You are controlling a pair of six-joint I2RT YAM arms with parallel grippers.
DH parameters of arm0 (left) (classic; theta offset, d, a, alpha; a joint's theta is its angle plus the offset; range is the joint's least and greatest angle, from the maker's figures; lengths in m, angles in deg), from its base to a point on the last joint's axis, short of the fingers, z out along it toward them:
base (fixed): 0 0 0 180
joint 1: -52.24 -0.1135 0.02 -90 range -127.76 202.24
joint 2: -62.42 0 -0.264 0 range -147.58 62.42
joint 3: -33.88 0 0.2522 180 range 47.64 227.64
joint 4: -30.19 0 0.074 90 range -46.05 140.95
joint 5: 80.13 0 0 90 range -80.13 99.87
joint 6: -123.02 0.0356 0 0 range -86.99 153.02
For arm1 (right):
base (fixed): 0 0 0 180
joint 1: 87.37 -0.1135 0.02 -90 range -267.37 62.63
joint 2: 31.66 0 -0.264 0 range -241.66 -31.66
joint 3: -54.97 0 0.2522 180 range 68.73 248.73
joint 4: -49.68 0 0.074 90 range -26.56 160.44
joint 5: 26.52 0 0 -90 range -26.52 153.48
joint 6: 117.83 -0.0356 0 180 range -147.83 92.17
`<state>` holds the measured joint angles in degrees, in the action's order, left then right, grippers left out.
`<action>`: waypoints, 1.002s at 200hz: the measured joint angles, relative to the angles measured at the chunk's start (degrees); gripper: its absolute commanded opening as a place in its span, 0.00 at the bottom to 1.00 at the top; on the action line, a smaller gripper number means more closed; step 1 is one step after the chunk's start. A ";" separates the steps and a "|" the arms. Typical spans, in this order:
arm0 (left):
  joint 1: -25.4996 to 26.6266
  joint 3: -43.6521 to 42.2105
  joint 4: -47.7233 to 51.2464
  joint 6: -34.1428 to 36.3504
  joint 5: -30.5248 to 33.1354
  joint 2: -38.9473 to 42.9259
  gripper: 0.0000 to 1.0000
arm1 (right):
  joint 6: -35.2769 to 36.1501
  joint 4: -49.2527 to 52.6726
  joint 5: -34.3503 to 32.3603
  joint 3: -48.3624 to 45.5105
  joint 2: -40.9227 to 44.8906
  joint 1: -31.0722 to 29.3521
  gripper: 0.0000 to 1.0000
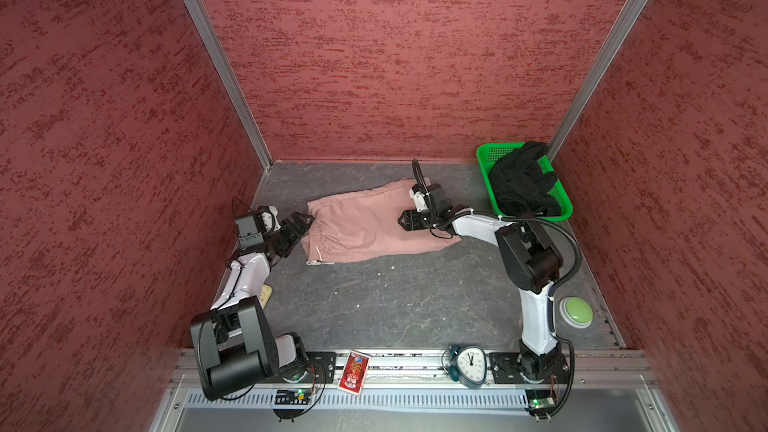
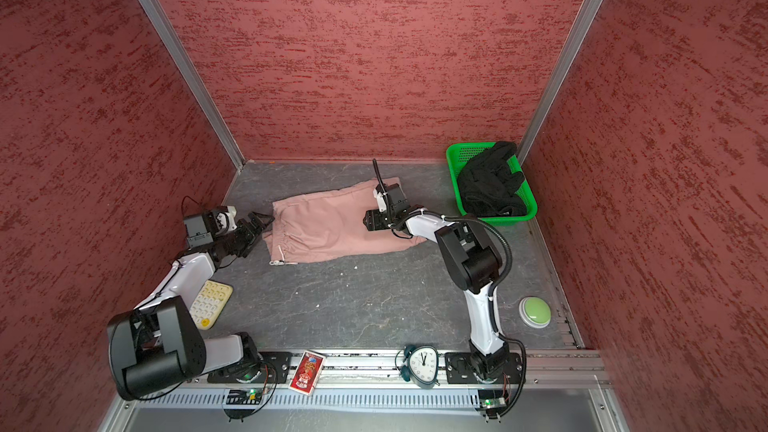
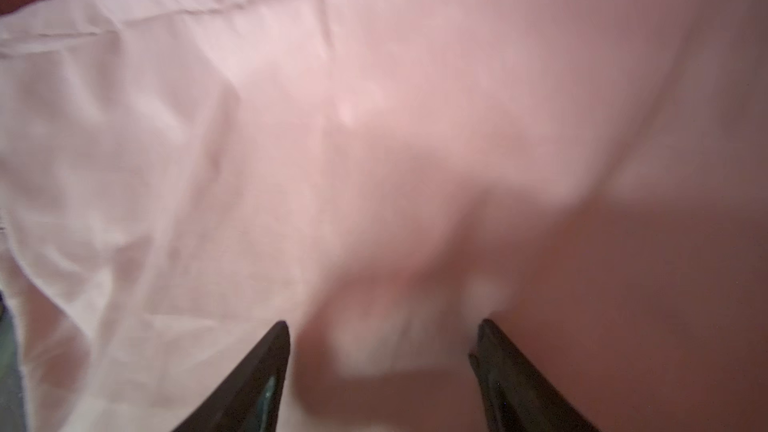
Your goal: Fold and stack the shorts
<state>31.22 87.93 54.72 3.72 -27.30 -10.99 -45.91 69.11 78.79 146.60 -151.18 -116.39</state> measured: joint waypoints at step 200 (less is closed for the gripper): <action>10.88 4.07 2.12 2.95 1.22 -8.57 0.99 | 9.27 5.62 -11.76 -12.81 24.63 -10.99 0.78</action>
<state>42.11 92.00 56.84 6.67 -26.07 -19.55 -36.65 74.73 67.03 133.79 -126.55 -127.38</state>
